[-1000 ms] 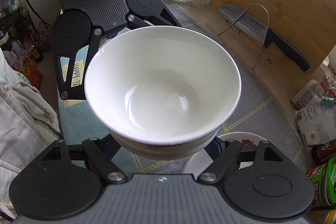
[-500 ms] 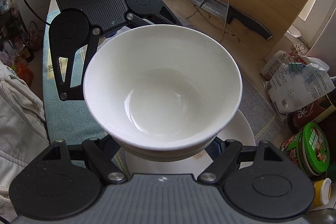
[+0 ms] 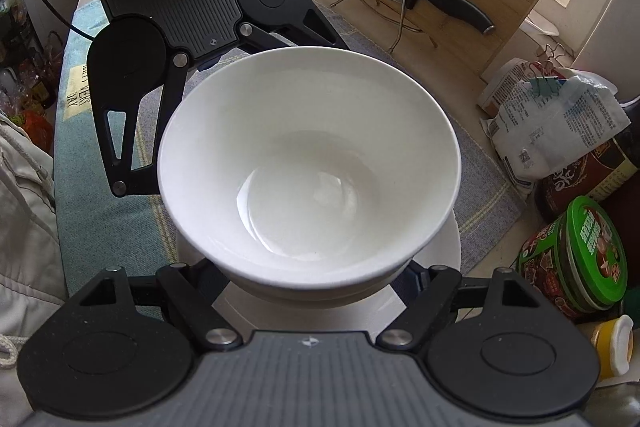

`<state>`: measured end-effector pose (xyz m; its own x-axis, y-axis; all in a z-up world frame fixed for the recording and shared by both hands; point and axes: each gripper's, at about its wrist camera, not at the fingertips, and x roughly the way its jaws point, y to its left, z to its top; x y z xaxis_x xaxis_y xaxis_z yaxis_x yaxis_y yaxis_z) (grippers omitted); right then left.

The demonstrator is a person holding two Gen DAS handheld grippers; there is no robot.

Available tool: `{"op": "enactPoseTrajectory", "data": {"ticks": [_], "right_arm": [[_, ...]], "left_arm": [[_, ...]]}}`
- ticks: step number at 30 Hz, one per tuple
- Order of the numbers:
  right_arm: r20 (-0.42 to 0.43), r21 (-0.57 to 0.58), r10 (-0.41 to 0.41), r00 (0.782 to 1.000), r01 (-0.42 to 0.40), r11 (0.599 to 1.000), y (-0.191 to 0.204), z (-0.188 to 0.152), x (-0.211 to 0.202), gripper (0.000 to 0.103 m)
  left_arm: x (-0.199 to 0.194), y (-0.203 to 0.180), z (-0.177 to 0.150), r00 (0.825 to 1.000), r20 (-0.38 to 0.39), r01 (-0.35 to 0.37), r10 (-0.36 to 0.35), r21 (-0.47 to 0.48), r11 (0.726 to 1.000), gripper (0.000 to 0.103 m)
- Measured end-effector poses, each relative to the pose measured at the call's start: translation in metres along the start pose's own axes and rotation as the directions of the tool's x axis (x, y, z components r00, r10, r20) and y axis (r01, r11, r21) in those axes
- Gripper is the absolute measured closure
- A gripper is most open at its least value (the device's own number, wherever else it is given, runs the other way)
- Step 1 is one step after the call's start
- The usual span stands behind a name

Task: Organize plates and bowls
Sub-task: 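Lift the bowl stack with both grippers and carry it over the plate stack, then lower the bowl stack onto the plates and open both grippers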

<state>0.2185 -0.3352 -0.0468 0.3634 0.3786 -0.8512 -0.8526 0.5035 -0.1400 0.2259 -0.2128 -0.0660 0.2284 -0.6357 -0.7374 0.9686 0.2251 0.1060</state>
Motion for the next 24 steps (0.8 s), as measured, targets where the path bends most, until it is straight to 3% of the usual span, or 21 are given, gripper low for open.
{"op": "enactPoseTrajectory", "data": {"ticks": [21, 24], "right_arm": [[-0.017, 0.009, 0.010, 1.000, -0.010, 1.000, -0.012, -0.004, 0.014, 0.018], [-0.008, 0.047, 0.031, 0.999, -0.031, 0.998, -0.016, -0.005, 0.013, 0.015]], "left_arm": [[0.015, 0.014, -0.006, 1.000, -0.003, 0.026, -0.027, -0.054, 0.998, 0.020], [0.011, 0.012, -0.007, 1.000, 0.020, -0.012, 0.013, -0.046, 0.999, 0.006]]}}
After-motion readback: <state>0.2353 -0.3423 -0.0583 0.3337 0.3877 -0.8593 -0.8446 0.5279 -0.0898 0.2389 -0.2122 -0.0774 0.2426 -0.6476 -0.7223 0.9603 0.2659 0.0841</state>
